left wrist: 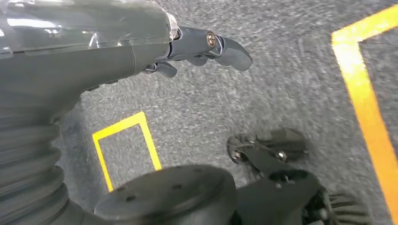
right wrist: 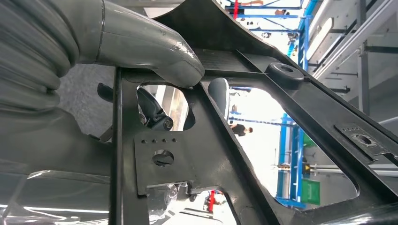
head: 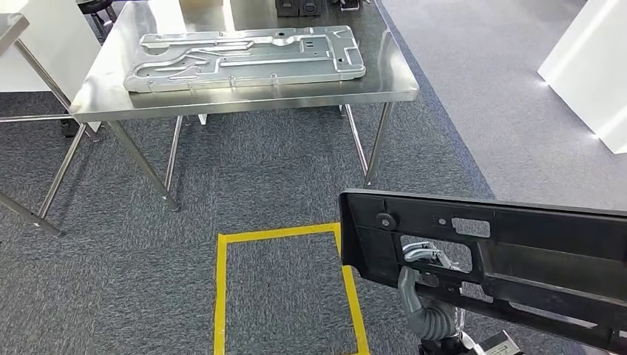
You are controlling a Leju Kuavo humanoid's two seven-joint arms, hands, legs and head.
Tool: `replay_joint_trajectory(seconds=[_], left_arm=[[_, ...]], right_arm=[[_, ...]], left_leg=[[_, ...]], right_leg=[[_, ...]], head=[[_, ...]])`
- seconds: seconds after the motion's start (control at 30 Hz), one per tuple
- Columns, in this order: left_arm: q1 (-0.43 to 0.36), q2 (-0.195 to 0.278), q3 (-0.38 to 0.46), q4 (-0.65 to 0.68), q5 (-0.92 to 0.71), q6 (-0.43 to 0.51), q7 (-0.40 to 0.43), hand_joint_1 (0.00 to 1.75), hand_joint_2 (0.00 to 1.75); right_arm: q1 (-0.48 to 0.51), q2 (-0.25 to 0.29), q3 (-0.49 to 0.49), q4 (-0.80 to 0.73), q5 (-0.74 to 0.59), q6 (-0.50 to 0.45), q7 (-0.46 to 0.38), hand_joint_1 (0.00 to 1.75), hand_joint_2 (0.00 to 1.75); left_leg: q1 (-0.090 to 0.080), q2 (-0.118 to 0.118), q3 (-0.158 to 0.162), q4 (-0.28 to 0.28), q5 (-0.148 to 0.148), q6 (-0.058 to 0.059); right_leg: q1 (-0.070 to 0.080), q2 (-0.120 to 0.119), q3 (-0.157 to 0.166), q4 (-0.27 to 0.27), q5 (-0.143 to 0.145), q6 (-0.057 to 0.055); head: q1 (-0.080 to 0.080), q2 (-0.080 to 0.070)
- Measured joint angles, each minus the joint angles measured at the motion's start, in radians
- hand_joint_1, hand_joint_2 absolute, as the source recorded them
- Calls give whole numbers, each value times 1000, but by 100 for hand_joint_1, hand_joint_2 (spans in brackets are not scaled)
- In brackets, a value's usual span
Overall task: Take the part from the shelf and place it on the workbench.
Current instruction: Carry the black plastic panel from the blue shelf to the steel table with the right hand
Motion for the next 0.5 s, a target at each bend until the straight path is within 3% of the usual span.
replay_joint_trajectory(seconds=[0.03, 0.1, 0.13, 0.17, 0.23, 0.3, 0.33, 0.37, 0.43, 0.47, 0.5], left_arm=[[1, -1, 0, 0, 0, -1, -1, 0, 175], [1, -1, 0, 0, 0, -2, -2, 0, 175], [1, 0, 0, 0, 0, -2, -2, 0, 175], [-1, 0, 0, 0, 0, -2, -2, 0, 175], [-6, 0, 0, 0, 0, -2, -2, 0, 175], [-10, 0, 1, 0, 0, -3, -2, 0, 175], [-10, 0, 1, 0, 0, -3, -1, 0, 175], [-9, 0, 1, 0, 2, -3, -1, 0, 175], [-8, 0, 1, 0, 4, -5, -2, 0, 175], [-8, 0, 2, 0, 5, -5, -2, 0, 175], [-9, 0, 2, 0, 5, -6, -2, 0, 175]], right_arm=[[1, 0, 0, 0, 0, 0, 0, 175, 175], [3, 0, 0, 2, 0, 0, 2, 175, 175], [4, 0, 0, 2, 1, 0, 2, 175, 175], [4, 0, 0, 2, 2, 0, 2, 175, 175], [5, 0, 0, -1, 3, 0, 2, 175, 175], [4, 1, 0, -3, 5, 0, 3, 175, 175], [4, 1, 0, -3, 6, 1, 3, 175, 175], [4, 2, 0, -3, 7, 1, 4, 175, 175], [4, 2, 0, -3, 8, 1, 4, 175, 175], [4, 2, 0, -3, 8, 1, 4, 175, 175], [4, 2, 0, -3, 9, 1, 4, 175, 175]], left_leg=[[2, 0, 16, 0, -15, -5], [1, 1, 45, -11, -43, -18], [0, 2, 62, -18, -48, -26], [-2, 3, 75, -20, -44, -34], [-2, 4, 66, 41, -7, -46], [1, 3, -21, 184, 19, -51], [1, 2, -77, 253, 2, -52], [0, 2, -128, 297, -38, -53], [-3, 2, -196, 308, -132, -50], [-6, 2, -213, 278, -149, -44], [-10, 2, -220, 231, -131, -35]], right_leg=[[-2, -6, 13, -63, 55, 1], [1, -18, 33, -142, 120, -9], [3, -19, 40, -155, 128, -18], [5, -16, 50, -157, 112, -29], [2, -9, 86, -171, 93, -45], [3, -6, 130, -183, 71, -59], [5, -6, 152, -189, 56, -64], [7, -4, 174, -194, 42, -67], [10, 2, 220, -201, 12, -71], [13, 4, 242, -203, -3, -72], [15, 5, 264, -204, -18, -72]], head=[[0, 0], [0, 0], [0, 0], [-1, 0], [-1, 0], [-1, 0], [-1, 0], [-1, 0], [-2, 0], [-2, 0], [-2, 0]])
